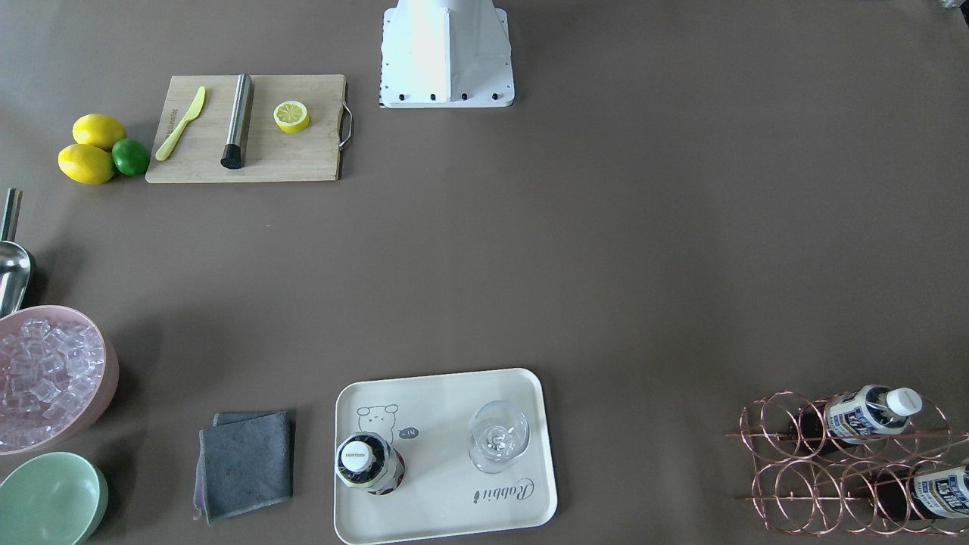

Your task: Take tea from basket to plate

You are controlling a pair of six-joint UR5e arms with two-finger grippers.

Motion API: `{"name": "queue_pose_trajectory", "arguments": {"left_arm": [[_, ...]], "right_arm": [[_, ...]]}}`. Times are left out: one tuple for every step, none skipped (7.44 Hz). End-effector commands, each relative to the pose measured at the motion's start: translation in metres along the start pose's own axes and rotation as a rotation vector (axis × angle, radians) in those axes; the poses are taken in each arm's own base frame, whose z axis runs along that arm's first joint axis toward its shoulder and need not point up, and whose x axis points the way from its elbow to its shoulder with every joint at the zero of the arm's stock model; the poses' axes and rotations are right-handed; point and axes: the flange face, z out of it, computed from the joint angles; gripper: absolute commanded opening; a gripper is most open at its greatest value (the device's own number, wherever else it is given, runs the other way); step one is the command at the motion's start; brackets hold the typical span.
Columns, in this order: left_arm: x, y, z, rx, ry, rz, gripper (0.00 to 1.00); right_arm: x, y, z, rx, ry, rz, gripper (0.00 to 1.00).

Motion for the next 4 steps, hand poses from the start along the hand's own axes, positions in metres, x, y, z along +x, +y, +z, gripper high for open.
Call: {"name": "queue_pose_trajectory", "arguments": {"left_arm": [[0.036,-0.004,-0.024,0.070,0.141,-0.416,0.98],[0.055,-0.007,-0.040,0.095,0.164,-0.487,0.98],[0.074,0.031,-0.042,0.078,0.169,-0.655,0.98],[0.095,0.061,-0.048,0.062,0.173,-0.802,0.98]], "right_arm": [[-0.003,0.000,-0.007,0.002,-0.002,0.010,1.00],[-0.016,-0.011,-0.018,0.002,0.005,-0.003,1.00],[-0.022,-0.015,-0.018,-0.014,0.006,-0.005,1.00],[-0.023,-0.013,-0.021,-0.037,0.005,0.021,1.00]]}}
